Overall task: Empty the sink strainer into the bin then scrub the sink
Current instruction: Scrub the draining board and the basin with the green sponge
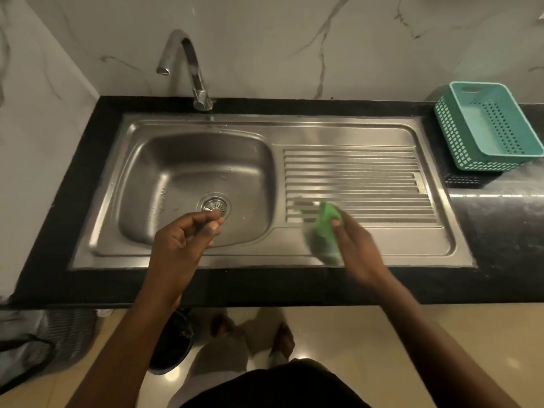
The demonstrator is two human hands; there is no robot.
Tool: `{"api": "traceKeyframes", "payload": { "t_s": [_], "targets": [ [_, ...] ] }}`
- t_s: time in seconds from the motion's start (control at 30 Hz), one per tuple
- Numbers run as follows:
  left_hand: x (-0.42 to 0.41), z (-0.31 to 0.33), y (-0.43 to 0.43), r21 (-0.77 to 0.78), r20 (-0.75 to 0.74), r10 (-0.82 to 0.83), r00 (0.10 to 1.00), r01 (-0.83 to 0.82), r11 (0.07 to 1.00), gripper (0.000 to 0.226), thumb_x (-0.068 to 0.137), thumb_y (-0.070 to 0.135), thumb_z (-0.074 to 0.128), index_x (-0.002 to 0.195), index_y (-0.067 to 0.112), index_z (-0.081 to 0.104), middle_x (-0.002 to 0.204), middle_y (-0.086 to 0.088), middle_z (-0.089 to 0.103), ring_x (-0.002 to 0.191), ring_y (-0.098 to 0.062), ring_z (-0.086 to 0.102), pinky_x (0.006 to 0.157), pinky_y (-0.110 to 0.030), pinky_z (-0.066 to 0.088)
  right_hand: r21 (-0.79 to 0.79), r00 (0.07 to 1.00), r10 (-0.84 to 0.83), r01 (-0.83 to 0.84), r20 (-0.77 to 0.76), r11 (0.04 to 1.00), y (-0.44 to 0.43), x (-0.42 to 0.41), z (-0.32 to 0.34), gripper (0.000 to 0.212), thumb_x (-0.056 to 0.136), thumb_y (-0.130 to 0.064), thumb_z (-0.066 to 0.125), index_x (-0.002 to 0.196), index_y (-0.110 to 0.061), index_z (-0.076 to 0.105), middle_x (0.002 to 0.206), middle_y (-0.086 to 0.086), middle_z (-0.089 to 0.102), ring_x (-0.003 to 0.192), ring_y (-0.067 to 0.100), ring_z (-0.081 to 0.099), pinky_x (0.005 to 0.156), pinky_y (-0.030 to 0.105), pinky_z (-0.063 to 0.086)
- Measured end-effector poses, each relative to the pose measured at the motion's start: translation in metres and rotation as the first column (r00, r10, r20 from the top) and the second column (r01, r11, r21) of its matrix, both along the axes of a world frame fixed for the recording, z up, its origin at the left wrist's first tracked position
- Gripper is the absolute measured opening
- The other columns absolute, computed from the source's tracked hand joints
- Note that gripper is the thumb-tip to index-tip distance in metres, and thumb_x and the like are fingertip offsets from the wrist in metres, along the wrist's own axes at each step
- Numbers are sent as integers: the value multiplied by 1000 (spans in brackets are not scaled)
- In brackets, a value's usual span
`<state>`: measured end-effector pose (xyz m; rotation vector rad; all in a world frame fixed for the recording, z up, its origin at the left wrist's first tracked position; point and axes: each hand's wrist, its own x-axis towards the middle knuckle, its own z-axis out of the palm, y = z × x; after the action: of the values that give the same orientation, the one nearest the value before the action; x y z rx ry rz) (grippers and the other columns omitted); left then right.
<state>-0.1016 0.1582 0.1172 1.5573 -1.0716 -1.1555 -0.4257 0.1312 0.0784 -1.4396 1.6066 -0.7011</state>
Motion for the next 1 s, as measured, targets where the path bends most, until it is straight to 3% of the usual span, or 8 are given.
{"api": "traceKeyframes", "payload": {
  "t_s": [0.07, 0.13, 0.3, 0.43, 0.67, 0.77, 0.9, 1.0],
  "targets": [
    [13, -3, 2, 17, 7, 13, 1000, -13, 1000, 19, 100, 16, 68, 114, 24, 78, 114, 4, 82, 110, -15, 77, 97, -43, 60, -91, 963, 8, -34, -269, 995, 2, -28, -10, 49, 112, -50, 33, 159, -39, 37, 167, -8, 35, 153, 16, 34, 121, 45, 34],
    [27, -5, 4, 29, 5, 32, 999, -32, 999, 19, 100, 15, 68, 111, 27, 78, 112, 4, 82, 109, -15, 77, 97, -44, 60, -66, 886, 26, -63, -463, 996, 10, -30, -28, 55, 111, -50, 27, 163, -33, 31, 174, -5, 19, 161, 18, 10, 128, 48, 20],
    [71, -9, 4, 41, 9, 77, 997, -78, 996, 19, 100, 15, 68, 108, 29, 77, 111, 2, 82, 108, -18, 77, 96, -44, 61, 82, 682, 138, -114, -718, 990, 51, 63, -78, 60, 109, -30, 31, 166, -17, 19, 175, 12, 9, 162, 29, 0, 131, 53, 9],
    [109, -13, 5, 55, 24, 92, 995, -93, 994, 19, 100, 15, 67, 107, 30, 77, 110, 1, 82, 105, -15, 78, 95, -42, 62, 55, 722, 101, -87, -685, 995, 50, 134, -79, 60, 108, -32, 24, 166, -18, 19, 175, 9, 7, 162, 26, -4, 131, 49, 1],
    [176, -16, 9, 82, 40, 88, 995, -91, 993, 20, 100, 18, 67, 112, 30, 78, 112, 4, 82, 106, -13, 78, 96, -45, 61, 125, 749, 365, -358, -554, 925, 44, 303, -66, 65, 103, -35, 29, 165, -16, 24, 175, 9, 14, 163, 26, 3, 127, 43, -9],
    [201, -16, 10, 65, 37, 111, 993, -113, 991, 20, 99, 21, 68, 113, 32, 79, 113, 6, 81, 106, -13, 78, 93, -42, 61, 134, 734, 457, -457, -502, 880, 36, 372, -58, 68, 100, -36, 33, 164, -11, 27, 173, 14, 19, 162, 31, 11, 127, 46, -3],
    [232, -17, 8, 50, 45, 132, 990, -134, 990, 23, 99, 19, 67, 117, 30, 77, 114, 5, 81, 107, -15, 77, 96, -45, 61, 127, 707, 563, -570, -429, 812, 38, 436, -50, 73, 96, -22, 66, 159, -7, 34, 170, 19, 24, 160, 35, 15, 131, 51, 9],
    [244, -20, 5, 46, 40, 141, 989, -143, 989, 23, 99, 20, 67, 118, 28, 77, 114, 6, 81, 106, -13, 77, 97, -44, 60, 74, 687, 594, -627, -418, 776, 35, 441, -49, 63, 95, -24, 68, 152, -11, 45, 163, 18, 36, 154, 36, 30, 126, 54, 27]
  ]
}}
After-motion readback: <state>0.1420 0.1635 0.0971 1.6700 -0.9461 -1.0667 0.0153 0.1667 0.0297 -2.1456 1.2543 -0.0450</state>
